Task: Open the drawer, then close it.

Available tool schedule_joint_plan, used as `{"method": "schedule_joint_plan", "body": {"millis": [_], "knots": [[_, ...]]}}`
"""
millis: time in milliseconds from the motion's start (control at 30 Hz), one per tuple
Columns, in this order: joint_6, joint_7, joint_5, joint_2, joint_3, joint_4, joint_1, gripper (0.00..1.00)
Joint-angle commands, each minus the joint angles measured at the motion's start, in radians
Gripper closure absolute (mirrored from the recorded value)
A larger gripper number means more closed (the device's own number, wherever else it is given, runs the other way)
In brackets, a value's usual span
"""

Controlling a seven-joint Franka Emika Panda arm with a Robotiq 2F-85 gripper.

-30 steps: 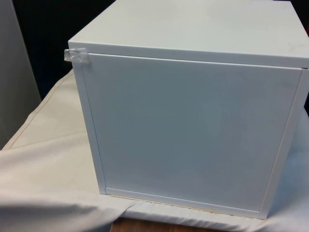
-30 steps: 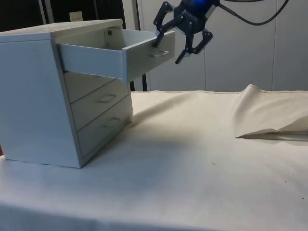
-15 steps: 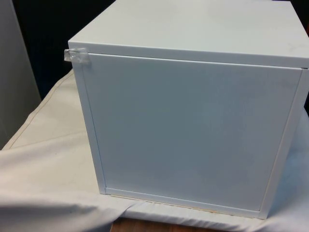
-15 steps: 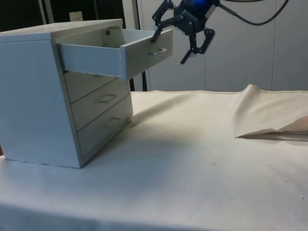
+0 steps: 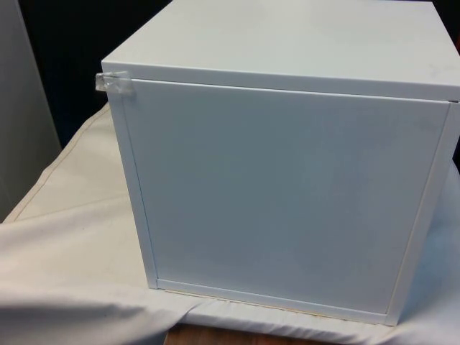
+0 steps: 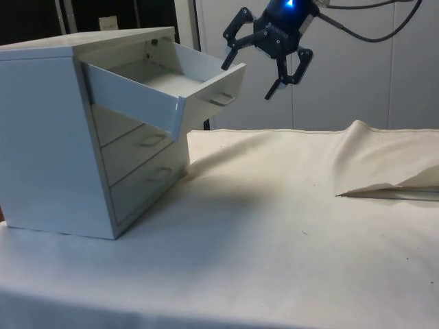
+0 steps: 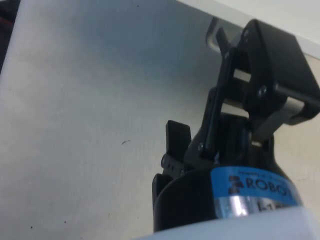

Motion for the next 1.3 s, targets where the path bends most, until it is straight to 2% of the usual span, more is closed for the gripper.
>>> {"method": "schedule_joint_plan", "body": {"millis": [0,33,67,200,267,300,333,467,500,567,600,667,867,900,933,1167,1200,1233,1267], "knots": [[0.003,-0.002,-0.011,-0.004,0.011,-0.018,-0.016,0.00],[0.000,0.001,0.000,0.000,0.000,0.000,0.000,0.00],[0.003,-0.001,-0.011,-0.004,0.012,-0.017,-0.016,0.00],[0.005,0.001,-0.008,-0.003,0.012,-0.013,-0.013,0.00],[0.003,0.001,-0.005,-0.002,0.007,-0.008,-0.008,0.00],[0.000,0.001,0.000,0.000,0.000,0.000,0.000,0.00],[0.003,0.001,-0.005,-0.002,0.006,-0.007,-0.007,0.00],[-0.005,0.004,-0.003,0.005,0.010,0.000,-0.006,0.00],[0.000,0.001,0.000,0.000,0.000,0.000,0.000,0.00],[-0.009,0.004,-0.002,0.007,0.009,0.005,-0.004,0.00],[-0.003,0.002,0.000,0.000,0.000,0.000,0.000,0.00],[-0.027,0.007,-0.004,0.014,0.020,0.013,-0.007,0.00],[-0.089,0.012,-0.011,0.029,0.050,0.044,-0.014,0.00],[-0.089,0.002,0.000,0.012,0.031,0.033,0.005,0.00],[-0.095,0.012,-0.011,0.032,0.054,0.048,-0.014,0.00],[-0.130,0.011,-0.016,0.074,0.079,0.086,-0.018,0.00],[-0.125,0.002,-0.001,0.065,0.060,0.078,0.005,0.00],[-0.132,0.012,-0.018,0.078,0.083,0.090,-0.020,0.00],[-0.136,0.012,-0.020,0.082,0.086,0.093,-0.022,0.00]]}}
